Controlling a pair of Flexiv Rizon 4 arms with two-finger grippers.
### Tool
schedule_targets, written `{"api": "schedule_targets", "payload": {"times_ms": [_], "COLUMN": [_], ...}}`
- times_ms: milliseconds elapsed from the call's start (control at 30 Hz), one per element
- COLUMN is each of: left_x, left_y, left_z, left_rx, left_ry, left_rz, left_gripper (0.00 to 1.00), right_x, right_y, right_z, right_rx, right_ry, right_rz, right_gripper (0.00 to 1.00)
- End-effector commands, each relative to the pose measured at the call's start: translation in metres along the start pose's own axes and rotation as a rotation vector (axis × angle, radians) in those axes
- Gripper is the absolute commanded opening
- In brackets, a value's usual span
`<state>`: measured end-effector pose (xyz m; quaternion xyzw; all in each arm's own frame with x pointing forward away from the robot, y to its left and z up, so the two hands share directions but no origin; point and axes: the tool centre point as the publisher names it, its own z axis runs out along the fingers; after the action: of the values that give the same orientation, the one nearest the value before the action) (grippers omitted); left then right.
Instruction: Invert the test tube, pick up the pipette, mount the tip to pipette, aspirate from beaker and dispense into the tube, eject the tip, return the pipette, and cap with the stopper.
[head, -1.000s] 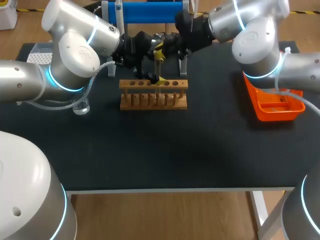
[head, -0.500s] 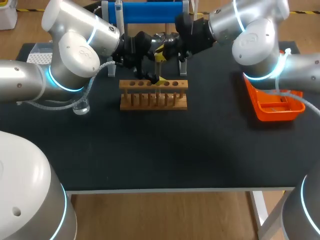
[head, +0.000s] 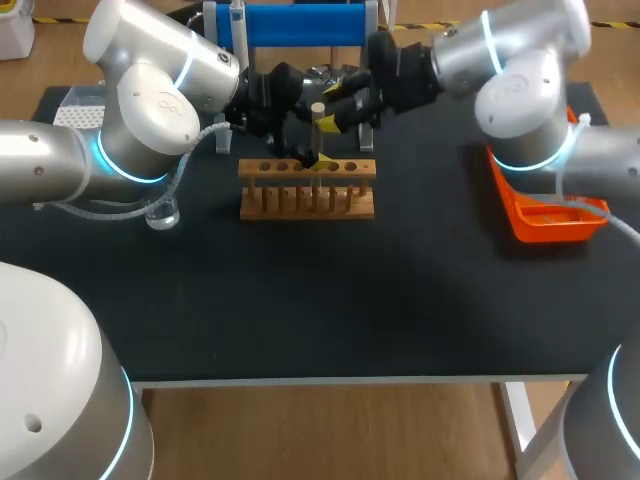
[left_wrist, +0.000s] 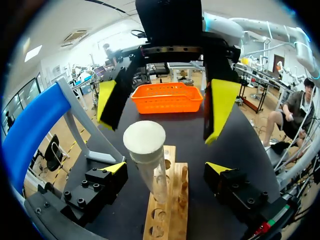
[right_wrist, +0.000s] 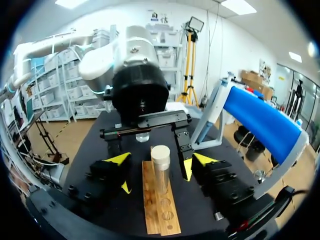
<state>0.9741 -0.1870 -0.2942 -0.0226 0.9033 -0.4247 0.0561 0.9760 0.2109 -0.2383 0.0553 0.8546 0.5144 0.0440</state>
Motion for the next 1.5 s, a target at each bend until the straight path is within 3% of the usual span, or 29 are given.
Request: {"api": "schedule_targets", "payload": {"times_ms": [33,67,100,133,167,200,233,400,633,1500], "left_x": [-0.001,-0.001,-0.001,-0.001,-0.001,-0.001,-0.001,-0.001,-0.001,-0.001], "left_y": [-0.001,-0.001,-0.001,-0.001,-0.001,-0.001,-0.001,-0.001,-0.001,-0.001], "left_z": [0.000,0.000,0.000,0.000,0.000,0.000,0.000,0.000,0.000,0.000], "left_rx": [-0.003,-0.003,-0.003,-0.003,-0.003,-0.003,-0.003,-0.003,-0.003,-0.003], "left_ry": [0.004,0.004,0.004,0.004,0.004,0.004,0.004,0.004,0.004,0.004], "left_rz": [-0.001,-0.001,-0.001,-0.001,-0.001,-0.001,-0.001,-0.001,-0.001,-0.001], "left_gripper": [1.00,1.00,1.00,1.00,1.00,1.00,1.00,1.00,1.00,1.00], "right_x": [0.010,0.011,0.011,0.012,0.012,0.013,0.013,0.012,0.012,0.005], "right_y": [-0.006,-0.005,-0.005,-0.003,-0.002,0.000,0.001,0.009,0.016,0.028], "right_z": [-0.020,-0.023,-0.025,-0.028,-0.030,-0.032,-0.033,-0.034,-0.026,0.005], "right_rx": [-0.160,-0.181,-0.212,-0.241,-0.266,-0.288,-0.308,-0.381,-0.422,-0.450], "right_ry": [0.002,0.006,0.008,0.011,0.018,0.020,0.023,0.061,0.103,0.194], "right_rz": [-0.035,-0.047,-0.055,-0.072,-0.077,-0.092,-0.098,-0.102,-0.099,-0.020], "right_gripper": [1.00,1.00,0.85,0.48,0.33,0.04,0.00,0.00,0.00,0.00]}}
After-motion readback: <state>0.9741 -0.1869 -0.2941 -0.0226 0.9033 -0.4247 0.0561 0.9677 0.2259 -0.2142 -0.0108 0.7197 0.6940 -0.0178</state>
